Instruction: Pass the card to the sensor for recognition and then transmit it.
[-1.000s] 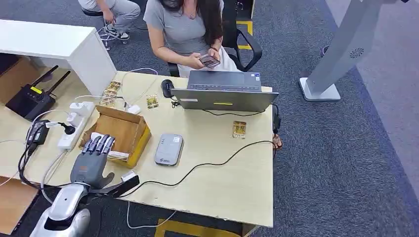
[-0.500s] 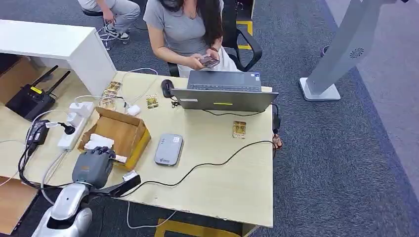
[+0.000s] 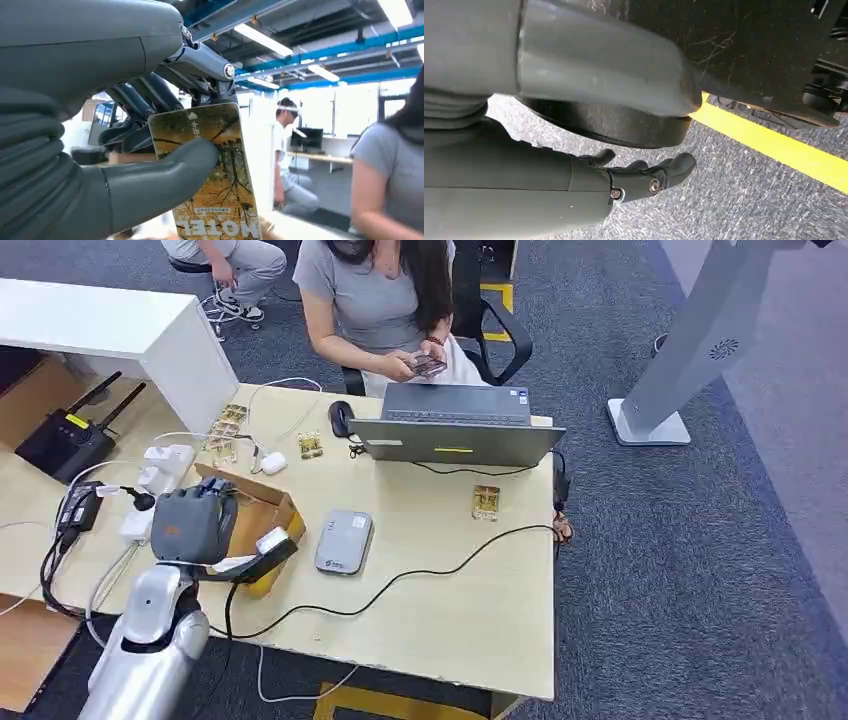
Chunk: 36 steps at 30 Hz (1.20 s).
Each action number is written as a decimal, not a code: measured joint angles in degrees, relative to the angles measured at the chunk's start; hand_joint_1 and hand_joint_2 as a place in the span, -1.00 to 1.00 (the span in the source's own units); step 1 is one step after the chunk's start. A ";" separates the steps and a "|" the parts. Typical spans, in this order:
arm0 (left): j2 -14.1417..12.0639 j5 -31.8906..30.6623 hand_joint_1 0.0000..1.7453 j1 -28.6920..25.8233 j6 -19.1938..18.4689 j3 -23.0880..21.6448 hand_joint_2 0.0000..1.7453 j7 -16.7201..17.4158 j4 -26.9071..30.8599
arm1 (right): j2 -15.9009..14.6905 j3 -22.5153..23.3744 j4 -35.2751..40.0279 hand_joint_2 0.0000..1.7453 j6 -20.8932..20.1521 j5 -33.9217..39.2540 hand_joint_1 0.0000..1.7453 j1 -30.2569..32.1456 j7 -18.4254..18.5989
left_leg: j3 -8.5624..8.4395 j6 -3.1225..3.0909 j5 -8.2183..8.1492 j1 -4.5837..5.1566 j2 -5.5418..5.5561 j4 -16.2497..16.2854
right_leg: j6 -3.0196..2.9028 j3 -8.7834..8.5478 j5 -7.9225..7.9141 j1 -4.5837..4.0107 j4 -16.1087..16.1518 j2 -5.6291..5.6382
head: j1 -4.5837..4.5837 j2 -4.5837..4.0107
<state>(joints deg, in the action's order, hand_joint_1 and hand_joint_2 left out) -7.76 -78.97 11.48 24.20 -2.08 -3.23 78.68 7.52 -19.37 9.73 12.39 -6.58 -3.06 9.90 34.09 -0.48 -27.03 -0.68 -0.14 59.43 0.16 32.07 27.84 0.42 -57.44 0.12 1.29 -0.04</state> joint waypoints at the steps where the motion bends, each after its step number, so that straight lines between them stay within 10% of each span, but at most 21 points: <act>1: 0.22 -0.04 1.00 0.67 0.02 -0.02 1.00 0.04 -0.22 | -0.02 -0.11 0.00 -1.00 0.00 -0.02 -1.00 0.02 0.04 | -0.01 0.00 0.00 0.00 -0.07 0.00 | -0.03 0.03 -0.03 0.00 0.00 0.07 | 0.00 0.00; 7: 2.40 -2.62 1.00 9.81 1.05 -1.96 1.00 1.07 -3.38 | -0.26 -1.22 -0.07 -1.00 -0.46 -1.81 -1.00 -0.09 0.37 | 0.22 -0.04 0.21 -0.04 0.19 0.10 | -0.01 0.30 -0.07 -0.01 0.01 -0.21 | -0.04 0.00; 17: 3.80 -10.62 1.00 42.95 -3.85 -9.82 1.00 13.86 -30.50 | -0.48 -3.56 -0.13 -1.00 -1.44 -4.70 -1.00 -0.54 0.68 | 0.38 -0.03 0.47 -0.03 0.03 0.09 | -0.01 0.38 -0.47 -0.03 -0.04 0.01 | -0.09 -0.02; 36: 3.17 -10.62 1.00 48.68 -1.64 -13.29 1.00 14.01 -43.25 | -0.48 -4.11 -0.15 -1.00 -1.68 -4.81 -1.00 -0.54 0.70 | 0.41 -0.02 0.47 -0.03 0.03 0.06 | -0.02 0.40 -0.46 -0.03 -0.04 0.03 | -0.09 0.00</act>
<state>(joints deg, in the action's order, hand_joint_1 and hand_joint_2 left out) -4.59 -89.59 60.16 22.56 -15.37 10.77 35.43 7.04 -23.47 9.57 10.71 -11.39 -3.59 10.60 34.51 -0.51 -26.56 -0.70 -0.11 59.49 0.14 32.47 27.38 0.39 -57.48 0.15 1.20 -0.04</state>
